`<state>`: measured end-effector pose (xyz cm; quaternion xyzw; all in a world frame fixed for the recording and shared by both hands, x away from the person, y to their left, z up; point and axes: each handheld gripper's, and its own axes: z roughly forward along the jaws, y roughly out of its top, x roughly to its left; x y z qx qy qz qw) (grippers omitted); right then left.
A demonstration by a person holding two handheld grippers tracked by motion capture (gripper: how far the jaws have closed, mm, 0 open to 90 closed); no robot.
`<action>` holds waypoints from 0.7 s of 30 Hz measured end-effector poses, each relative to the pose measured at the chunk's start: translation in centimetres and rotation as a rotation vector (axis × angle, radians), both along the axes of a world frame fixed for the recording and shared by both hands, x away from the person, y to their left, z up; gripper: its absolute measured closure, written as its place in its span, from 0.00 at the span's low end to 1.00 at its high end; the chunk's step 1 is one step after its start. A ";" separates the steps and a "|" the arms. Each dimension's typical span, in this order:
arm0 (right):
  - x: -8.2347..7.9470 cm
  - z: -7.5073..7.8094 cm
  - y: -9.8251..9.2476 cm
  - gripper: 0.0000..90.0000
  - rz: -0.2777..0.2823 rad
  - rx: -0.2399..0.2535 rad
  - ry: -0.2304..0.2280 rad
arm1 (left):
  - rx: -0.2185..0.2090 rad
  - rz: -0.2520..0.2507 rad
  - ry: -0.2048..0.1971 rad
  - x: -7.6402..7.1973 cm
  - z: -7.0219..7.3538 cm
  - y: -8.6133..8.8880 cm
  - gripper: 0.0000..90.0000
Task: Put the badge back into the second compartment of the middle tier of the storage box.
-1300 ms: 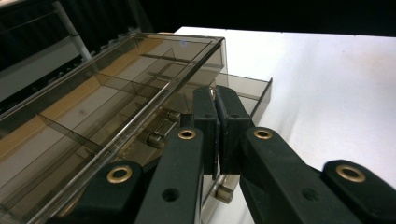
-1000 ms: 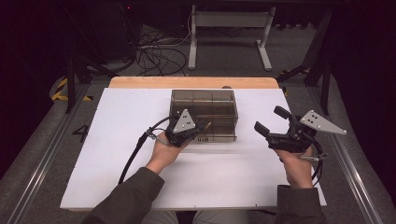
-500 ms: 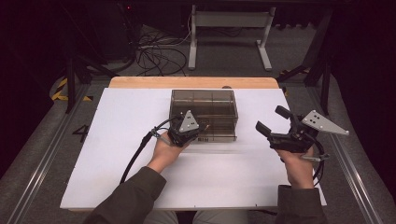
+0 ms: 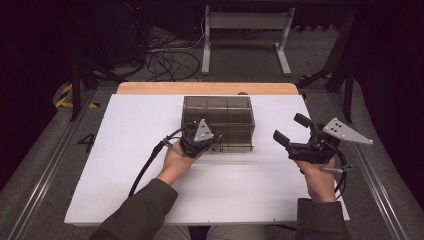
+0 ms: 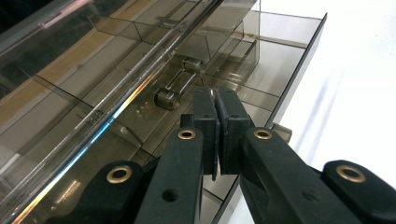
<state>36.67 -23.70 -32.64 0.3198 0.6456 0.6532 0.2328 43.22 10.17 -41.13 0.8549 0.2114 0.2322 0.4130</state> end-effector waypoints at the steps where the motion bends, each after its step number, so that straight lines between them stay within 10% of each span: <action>1: 0.0 0.0 0.0 0.01 0.001 0.001 0.003 | 0.002 -0.001 0.004 0.0 -0.1 0.0 0.98; 21: 0.0 0.0 0.0 0.01 0.001 0.001 0.002 | 0.052 0.012 -0.002 0.3 -0.5 -0.2 0.98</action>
